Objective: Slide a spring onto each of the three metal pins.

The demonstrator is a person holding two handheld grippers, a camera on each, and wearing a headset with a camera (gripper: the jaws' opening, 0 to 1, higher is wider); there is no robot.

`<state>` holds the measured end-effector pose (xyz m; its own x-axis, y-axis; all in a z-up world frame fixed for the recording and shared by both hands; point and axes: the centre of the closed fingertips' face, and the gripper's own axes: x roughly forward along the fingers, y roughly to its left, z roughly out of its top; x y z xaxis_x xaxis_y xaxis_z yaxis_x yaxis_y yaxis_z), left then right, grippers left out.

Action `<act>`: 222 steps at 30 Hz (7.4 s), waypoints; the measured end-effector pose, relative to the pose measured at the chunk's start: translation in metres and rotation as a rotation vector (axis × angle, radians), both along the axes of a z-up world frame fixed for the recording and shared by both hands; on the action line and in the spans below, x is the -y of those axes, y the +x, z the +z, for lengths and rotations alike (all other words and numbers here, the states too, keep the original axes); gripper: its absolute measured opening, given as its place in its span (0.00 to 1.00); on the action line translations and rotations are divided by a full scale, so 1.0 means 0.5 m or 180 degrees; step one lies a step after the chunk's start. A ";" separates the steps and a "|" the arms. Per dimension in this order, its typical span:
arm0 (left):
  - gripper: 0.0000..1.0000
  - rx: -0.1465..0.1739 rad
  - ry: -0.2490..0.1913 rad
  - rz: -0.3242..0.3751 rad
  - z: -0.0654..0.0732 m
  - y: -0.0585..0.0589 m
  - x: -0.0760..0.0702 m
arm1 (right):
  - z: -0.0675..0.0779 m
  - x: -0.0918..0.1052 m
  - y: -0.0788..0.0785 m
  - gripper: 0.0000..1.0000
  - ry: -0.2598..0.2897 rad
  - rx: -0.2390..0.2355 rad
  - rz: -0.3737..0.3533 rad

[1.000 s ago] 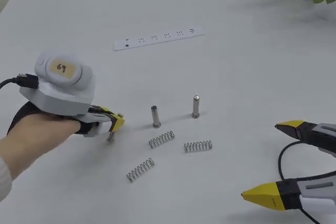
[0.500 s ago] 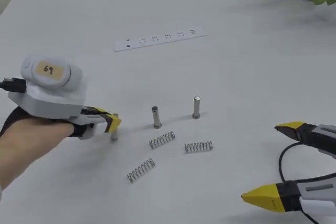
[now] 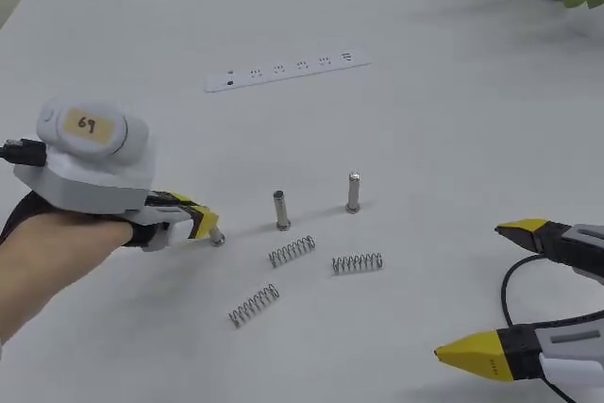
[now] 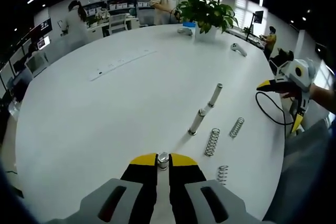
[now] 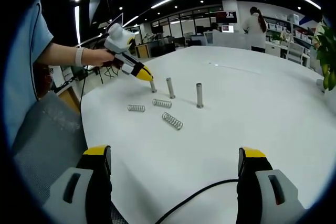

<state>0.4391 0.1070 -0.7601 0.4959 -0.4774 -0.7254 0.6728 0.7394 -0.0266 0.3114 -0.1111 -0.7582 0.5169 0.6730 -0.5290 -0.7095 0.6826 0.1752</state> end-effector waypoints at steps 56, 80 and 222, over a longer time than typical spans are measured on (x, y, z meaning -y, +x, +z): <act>0.20 0.0037 0.0017 -0.0054 -0.017 0.004 0.012 | -0.003 0.002 0.000 1.00 -0.0006 -0.0014 0.0002; 0.77 -0.0008 -0.0047 0.0067 -0.039 -0.018 -0.015 | -0.002 -0.007 0.001 1.00 -0.0026 -0.0012 0.0038; 0.09 0.0551 -0.0720 -0.0844 -0.078 -0.188 0.051 | 0.029 -0.048 0.007 1.00 -0.0226 0.0048 0.0384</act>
<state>0.3453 0.0817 -0.7991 0.4396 -0.7437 -0.5036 0.8486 0.5276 -0.0383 0.3149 -0.0872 -0.7435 0.4427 0.6920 -0.5703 -0.7894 0.6024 0.1182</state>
